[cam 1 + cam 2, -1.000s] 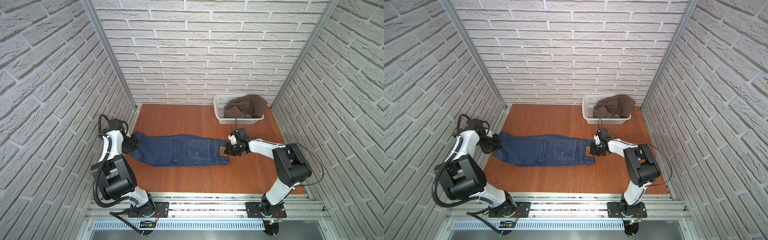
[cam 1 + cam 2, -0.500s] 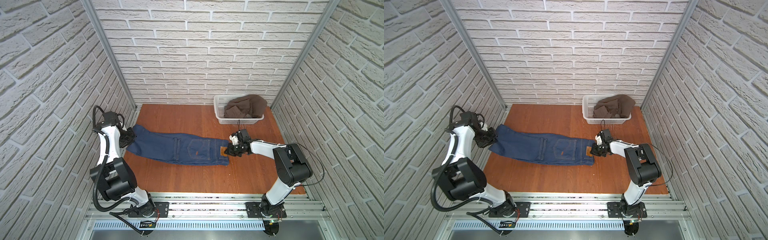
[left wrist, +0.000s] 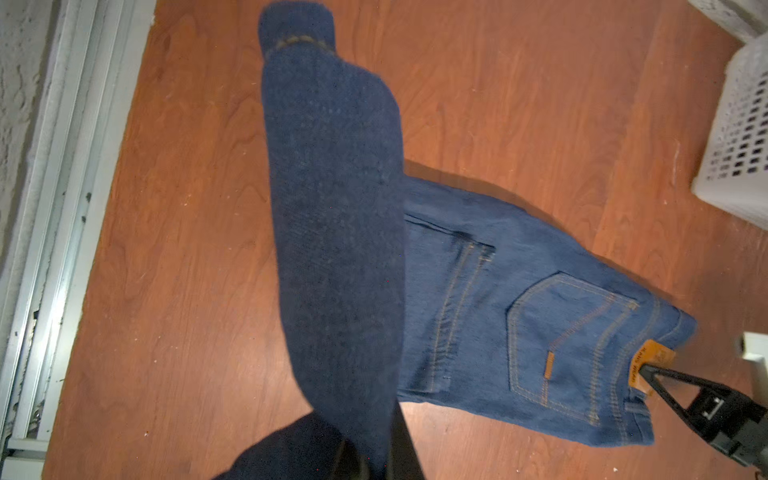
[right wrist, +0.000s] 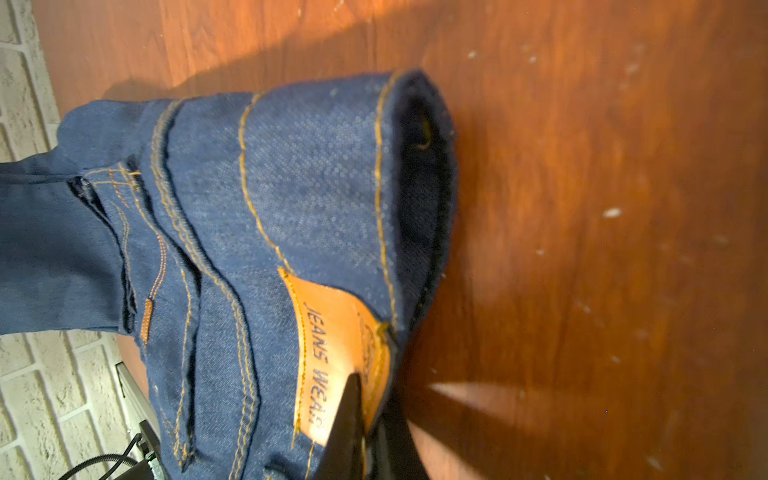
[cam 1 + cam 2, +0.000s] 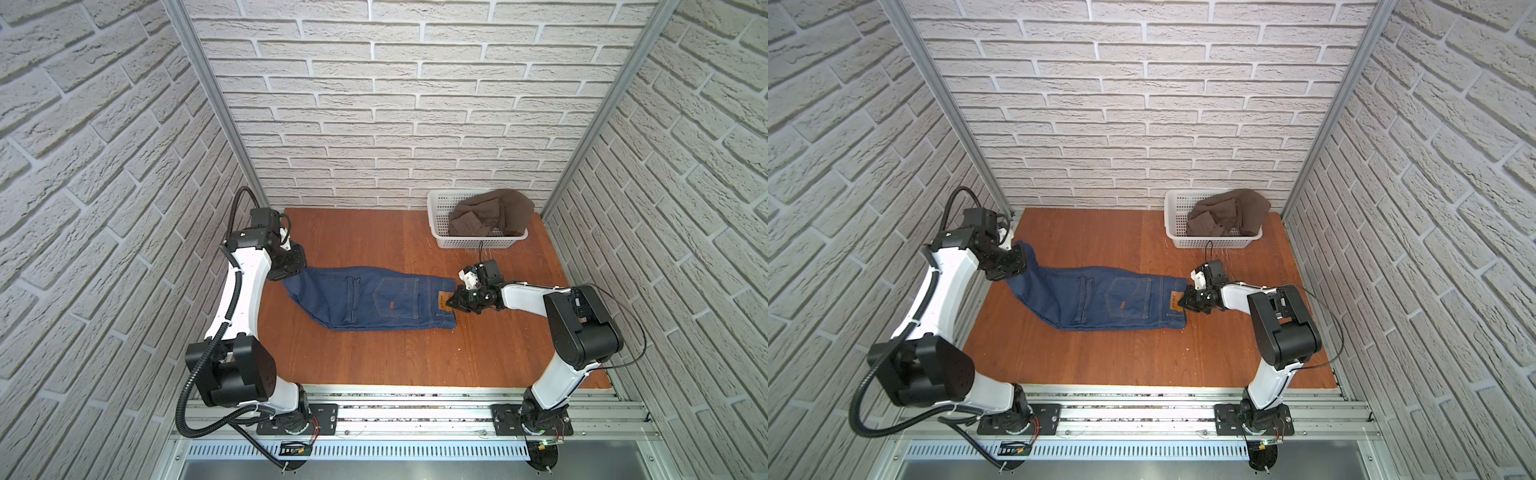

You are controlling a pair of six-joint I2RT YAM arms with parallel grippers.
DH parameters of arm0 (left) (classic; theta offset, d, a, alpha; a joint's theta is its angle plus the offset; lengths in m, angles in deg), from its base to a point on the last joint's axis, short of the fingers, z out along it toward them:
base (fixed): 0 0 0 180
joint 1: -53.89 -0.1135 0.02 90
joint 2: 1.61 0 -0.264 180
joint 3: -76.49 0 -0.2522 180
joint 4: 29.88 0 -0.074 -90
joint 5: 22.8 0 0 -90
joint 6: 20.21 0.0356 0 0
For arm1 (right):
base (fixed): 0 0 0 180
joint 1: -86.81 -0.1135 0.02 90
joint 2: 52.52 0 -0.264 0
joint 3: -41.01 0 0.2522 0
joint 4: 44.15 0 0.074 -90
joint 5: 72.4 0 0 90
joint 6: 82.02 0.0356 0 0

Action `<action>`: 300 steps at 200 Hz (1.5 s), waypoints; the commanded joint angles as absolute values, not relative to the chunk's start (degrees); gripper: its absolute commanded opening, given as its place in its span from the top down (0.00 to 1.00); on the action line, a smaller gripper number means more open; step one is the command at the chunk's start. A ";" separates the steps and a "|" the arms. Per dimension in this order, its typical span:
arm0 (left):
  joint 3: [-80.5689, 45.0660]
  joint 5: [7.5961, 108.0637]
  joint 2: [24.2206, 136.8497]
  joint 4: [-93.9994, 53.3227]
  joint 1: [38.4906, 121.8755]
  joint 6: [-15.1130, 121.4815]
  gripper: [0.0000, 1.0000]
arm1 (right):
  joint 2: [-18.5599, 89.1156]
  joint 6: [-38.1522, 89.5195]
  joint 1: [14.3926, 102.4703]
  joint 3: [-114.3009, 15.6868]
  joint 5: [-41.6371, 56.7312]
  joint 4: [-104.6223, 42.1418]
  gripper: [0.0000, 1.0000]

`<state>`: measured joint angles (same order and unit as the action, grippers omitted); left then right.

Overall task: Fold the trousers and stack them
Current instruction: 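Fold the leg end with the left gripper over onto the waistband held by right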

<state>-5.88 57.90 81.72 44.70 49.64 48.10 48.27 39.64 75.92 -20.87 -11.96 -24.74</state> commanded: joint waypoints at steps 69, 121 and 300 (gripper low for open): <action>-7.58 61.50 79.97 39.31 70.16 38.08 1.00 | 53.46 44.22 73.33 -18.11 -13.05 -27.64 0.94; -6.50 62.05 84.37 35.64 80.41 34.53 1.00 | 54.86 46.63 71.57 -17.99 -14.38 -30.41 0.95; -8.55 55.56 99.03 18.35 96.50 27.17 1.00 | 58.83 52.10 69.17 -18.34 -17.50 -37.84 0.94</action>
